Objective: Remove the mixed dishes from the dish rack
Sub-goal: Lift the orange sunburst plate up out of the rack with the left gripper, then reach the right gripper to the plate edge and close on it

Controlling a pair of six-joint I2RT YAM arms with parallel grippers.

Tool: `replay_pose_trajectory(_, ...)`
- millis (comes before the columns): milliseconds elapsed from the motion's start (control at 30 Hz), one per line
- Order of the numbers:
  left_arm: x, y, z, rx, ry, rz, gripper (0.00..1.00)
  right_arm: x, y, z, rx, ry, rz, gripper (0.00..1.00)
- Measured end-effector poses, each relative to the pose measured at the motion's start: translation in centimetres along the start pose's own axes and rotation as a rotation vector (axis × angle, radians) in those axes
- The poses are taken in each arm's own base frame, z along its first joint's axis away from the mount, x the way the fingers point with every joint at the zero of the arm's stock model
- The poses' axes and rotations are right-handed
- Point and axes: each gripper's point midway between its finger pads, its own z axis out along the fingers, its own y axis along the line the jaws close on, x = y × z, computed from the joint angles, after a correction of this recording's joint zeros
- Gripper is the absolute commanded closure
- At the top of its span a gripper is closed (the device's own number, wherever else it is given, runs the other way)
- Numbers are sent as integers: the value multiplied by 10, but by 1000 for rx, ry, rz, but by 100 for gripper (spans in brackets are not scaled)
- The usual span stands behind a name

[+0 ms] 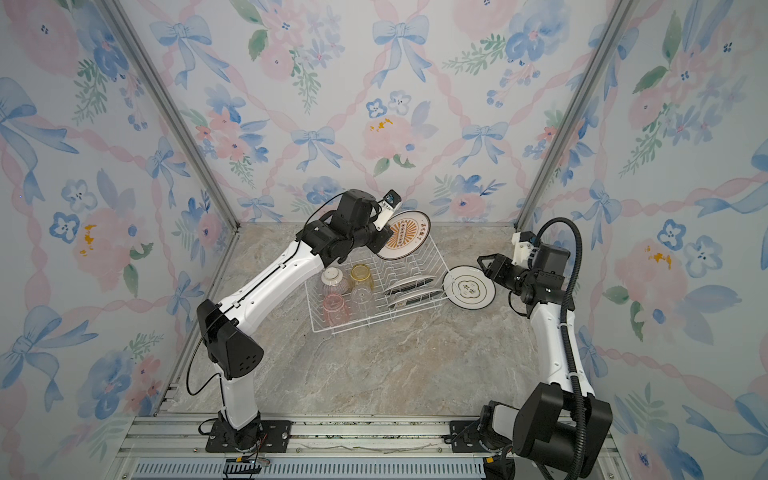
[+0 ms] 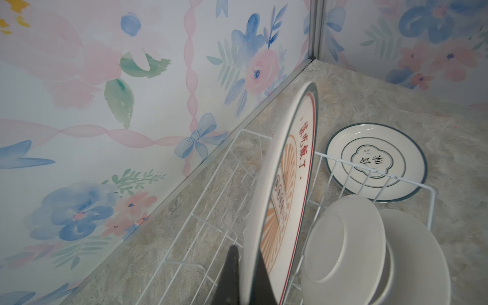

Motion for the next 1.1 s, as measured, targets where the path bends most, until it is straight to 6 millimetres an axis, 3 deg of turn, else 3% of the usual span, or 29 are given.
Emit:
replay_pose_trajectory(300,-12,-15,-17,270,-63,-195,100,16,77,14,-338,47,-89,49)
replay_pose_trajectory(433,-15,-24,-22,375,-72,-257,100,18,100,14,-425,53,-117,49)
replay_pose_trajectory(867,-5,-61,-3,632,-25,-374,100,14,111,13,-486,27,-118,51)
replay_pose_trajectory(1100,-11,-71,-3,723,-45,-405,100,10,117,11,-518,13,-118,73)
